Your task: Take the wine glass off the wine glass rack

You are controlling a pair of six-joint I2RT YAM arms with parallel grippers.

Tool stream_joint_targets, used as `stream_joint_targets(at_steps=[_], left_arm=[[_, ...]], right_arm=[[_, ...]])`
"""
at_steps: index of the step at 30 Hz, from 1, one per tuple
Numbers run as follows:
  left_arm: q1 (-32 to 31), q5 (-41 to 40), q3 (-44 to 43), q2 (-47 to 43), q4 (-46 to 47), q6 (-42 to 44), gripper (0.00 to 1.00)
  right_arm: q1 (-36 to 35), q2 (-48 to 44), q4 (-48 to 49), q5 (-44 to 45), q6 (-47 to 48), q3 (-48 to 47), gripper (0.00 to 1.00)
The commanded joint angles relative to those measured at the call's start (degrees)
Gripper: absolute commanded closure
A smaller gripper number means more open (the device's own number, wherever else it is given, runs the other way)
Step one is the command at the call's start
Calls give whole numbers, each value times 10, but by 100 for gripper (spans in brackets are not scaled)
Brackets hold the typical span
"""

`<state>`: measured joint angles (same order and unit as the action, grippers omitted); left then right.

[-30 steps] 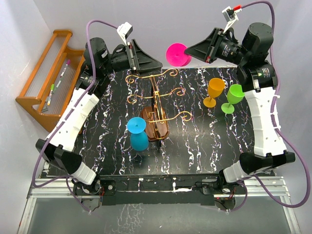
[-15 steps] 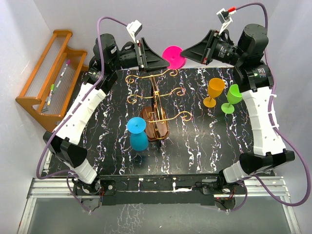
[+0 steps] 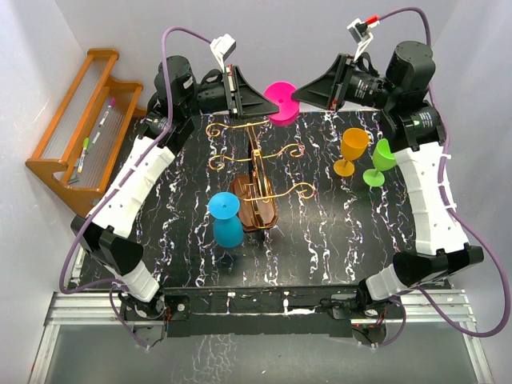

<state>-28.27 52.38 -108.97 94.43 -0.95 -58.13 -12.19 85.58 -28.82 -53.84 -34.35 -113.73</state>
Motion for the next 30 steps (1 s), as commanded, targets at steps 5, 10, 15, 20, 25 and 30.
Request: stream_joint_targets(at_steps=[5,10,15,20,25,30], left_arm=[[-5,5,-11,-27,-9,39,100],[-6,10,-6,-28,-5,33,100],[-9,11,-3,-28,-7,32,100],[-12,12,-2,-32,-22,41,100],[-12,8,-1,-37,-44,56,100],[-11,-40,-16,-44,-113,86,61]], right_arm=[[-7,-20,-16,-102,26,47,80],[-14,-16,-12,-99,23,48,80],[-32,-1,-5,-92,16,37,80],[-43,7,-8,-59,22,30,87],[-44,5,-27,-4,52,25,92],[-46,-23,-58,87,134,37,92]])
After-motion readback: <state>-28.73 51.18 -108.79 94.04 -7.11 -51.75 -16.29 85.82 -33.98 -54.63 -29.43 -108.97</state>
